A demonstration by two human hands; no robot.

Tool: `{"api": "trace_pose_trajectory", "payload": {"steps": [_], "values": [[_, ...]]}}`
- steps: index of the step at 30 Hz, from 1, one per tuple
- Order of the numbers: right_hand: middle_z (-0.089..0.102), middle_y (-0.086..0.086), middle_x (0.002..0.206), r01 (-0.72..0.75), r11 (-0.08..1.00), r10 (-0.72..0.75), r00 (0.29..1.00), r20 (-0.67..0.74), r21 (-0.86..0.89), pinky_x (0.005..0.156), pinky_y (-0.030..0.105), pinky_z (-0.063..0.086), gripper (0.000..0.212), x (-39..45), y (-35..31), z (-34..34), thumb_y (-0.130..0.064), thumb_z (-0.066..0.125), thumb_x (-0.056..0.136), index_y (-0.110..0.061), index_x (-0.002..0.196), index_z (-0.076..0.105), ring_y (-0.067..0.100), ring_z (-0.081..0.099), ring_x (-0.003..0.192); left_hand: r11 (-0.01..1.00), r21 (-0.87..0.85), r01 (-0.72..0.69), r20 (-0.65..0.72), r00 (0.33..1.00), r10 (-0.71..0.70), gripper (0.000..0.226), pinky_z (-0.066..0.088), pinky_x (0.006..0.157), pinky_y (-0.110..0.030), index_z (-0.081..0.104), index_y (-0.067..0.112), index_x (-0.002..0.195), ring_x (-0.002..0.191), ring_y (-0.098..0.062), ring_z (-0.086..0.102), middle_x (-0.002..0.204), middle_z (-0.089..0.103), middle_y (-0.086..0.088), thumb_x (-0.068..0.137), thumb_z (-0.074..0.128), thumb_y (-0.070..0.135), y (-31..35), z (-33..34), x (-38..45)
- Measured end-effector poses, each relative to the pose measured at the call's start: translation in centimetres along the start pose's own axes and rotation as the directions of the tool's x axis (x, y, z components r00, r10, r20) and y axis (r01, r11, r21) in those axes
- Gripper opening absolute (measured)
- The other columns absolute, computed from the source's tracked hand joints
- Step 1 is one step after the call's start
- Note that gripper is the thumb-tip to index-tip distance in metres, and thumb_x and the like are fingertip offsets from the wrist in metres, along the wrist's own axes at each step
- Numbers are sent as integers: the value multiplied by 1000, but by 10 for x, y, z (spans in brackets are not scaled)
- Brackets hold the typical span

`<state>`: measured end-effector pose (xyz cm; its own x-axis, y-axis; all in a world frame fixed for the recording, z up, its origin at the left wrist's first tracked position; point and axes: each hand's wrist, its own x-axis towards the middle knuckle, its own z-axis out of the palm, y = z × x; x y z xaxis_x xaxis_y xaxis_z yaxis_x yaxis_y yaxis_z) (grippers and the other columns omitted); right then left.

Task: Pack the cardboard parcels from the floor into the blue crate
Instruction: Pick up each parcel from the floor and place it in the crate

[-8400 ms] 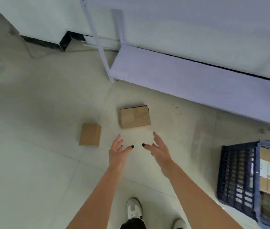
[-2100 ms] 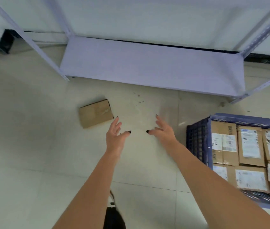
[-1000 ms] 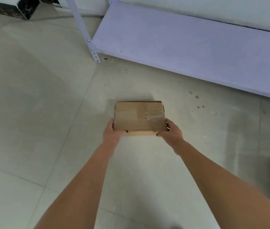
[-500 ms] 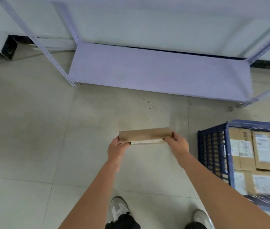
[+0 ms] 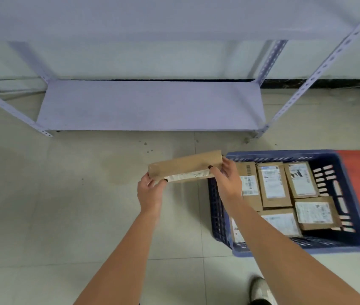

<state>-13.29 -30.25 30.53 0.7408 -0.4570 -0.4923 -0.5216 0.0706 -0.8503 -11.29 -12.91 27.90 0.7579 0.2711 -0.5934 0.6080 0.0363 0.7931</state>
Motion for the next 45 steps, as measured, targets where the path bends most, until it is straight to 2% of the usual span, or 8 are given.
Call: {"api": "trace_pose_trajectory", "payload": {"steps": [5,14,21,27,34,38,42,45], "values": [[57,-9,119,12,998,-12,1000,-9,-69,76,14,40,53,9,-3,-90,-24,63,82,-30,132,47,12,53,112,993,66,-98,5,995,98,39,49,90,-27,62,11,112,106,-18,61,121,56,-11,75,63,3,3,67,-51],[59,2,119,2,996,6,996,84,-93,90,34,48,54,23,-5,-214,-21,64,83,-27,135,47,17,56,109,949,201,-244,-7,968,250,45,40,74,-11,57,19,120,91,-7,50,92,34,12,77,62,7,-8,157,-126],[62,-9,115,-19,992,38,986,161,-121,65,14,44,62,26,28,-248,-22,65,83,-35,139,40,-3,59,88,959,237,-154,26,988,152,70,37,89,-25,37,32,139,106,-12,42,117,32,0,78,60,6,-41,180,-150],[57,-3,129,-126,982,134,990,44,-144,66,9,40,67,39,61,-254,-20,66,82,-26,141,35,8,56,97,973,200,-118,84,991,103,63,43,69,-12,39,29,135,103,-7,54,108,55,15,81,65,9,-74,184,-150],[63,-20,92,-143,971,149,989,18,-190,52,5,43,44,72,84,-257,-17,62,84,-25,126,55,-7,55,76,977,206,-55,91,995,36,57,49,69,-11,47,21,132,105,-6,57,114,61,9,80,64,7,-92,207,-120],[62,-3,105,-214,953,226,974,32,-214,59,14,39,62,84,91,-261,-23,63,84,-29,140,35,6,56,83,954,291,-69,131,991,31,62,47,92,-28,42,27,135,118,-14,49,130,49,2,80,61,7,-97,215,-105],[64,-1,97,-244,927,285,952,112,-283,74,31,48,84,93,102,-273,-25,64,83,-48,143,10,19,62,91,917,388,-93,167,985,29,62,40,76,-12,44,36,133,111,-10,37,119,32,2,80,61,8,-93,220,-90],[49,-4,113,-302,894,376,907,187,-331,78,37,51,82,100,106,-279,-30,64,84,-51,142,11,27,61,97,888,432,-156,247,968,50,53,42,93,-28,48,37,130,113,-15,41,118,40,-3,84,57,12,-88,221,-77]]}}
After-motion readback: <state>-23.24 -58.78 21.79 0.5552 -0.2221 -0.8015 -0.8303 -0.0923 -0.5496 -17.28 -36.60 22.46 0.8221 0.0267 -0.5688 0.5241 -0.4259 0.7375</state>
